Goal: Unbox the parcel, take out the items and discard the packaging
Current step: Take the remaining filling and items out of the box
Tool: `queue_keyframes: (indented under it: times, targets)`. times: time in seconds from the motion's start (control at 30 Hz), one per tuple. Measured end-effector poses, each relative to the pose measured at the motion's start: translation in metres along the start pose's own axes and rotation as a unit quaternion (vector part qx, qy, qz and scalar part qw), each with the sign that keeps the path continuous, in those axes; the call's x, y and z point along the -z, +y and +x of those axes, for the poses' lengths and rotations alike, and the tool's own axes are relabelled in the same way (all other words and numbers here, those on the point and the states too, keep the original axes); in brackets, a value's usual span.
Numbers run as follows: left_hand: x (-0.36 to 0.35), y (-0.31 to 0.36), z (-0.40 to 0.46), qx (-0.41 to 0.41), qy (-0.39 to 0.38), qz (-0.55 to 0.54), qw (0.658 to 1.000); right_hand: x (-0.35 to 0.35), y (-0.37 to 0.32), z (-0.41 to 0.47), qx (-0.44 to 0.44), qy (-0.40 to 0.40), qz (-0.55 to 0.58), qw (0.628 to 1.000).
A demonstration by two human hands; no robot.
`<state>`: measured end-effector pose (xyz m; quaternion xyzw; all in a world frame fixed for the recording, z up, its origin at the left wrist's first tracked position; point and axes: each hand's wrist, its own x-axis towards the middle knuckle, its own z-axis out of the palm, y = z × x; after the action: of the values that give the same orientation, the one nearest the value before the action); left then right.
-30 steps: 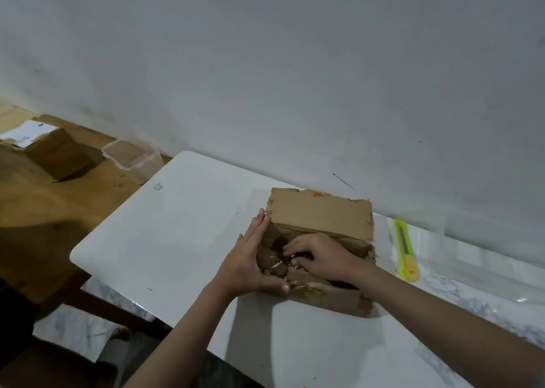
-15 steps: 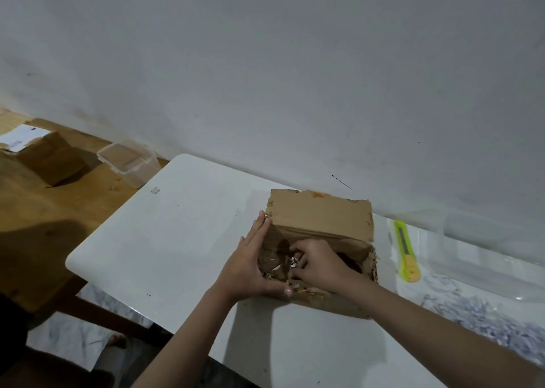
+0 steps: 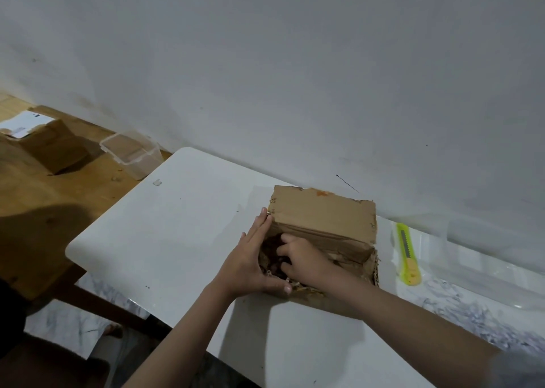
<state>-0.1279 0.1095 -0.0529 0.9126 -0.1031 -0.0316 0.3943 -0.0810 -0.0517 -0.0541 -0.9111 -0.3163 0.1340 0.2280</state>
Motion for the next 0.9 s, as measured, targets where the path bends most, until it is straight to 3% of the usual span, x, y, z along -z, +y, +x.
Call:
queue_keyframes:
  times: [0.53,0.7,0.9]
  targets:
    - [0.004,0.005,-0.004,0.013,-0.006,-0.006,1.000,0.007,-0.005,-0.010,-0.037,0.041,0.010,0.998]
    - [0.004,0.005,-0.006,-0.005,-0.009,-0.017,1.000,0.028,-0.004,-0.032,-0.129,0.122,0.133,0.975]
    - [0.003,-0.001,-0.003,-0.028,-0.008,-0.023,0.999,0.049,0.003,-0.075,-0.199,0.265,0.239,0.913]
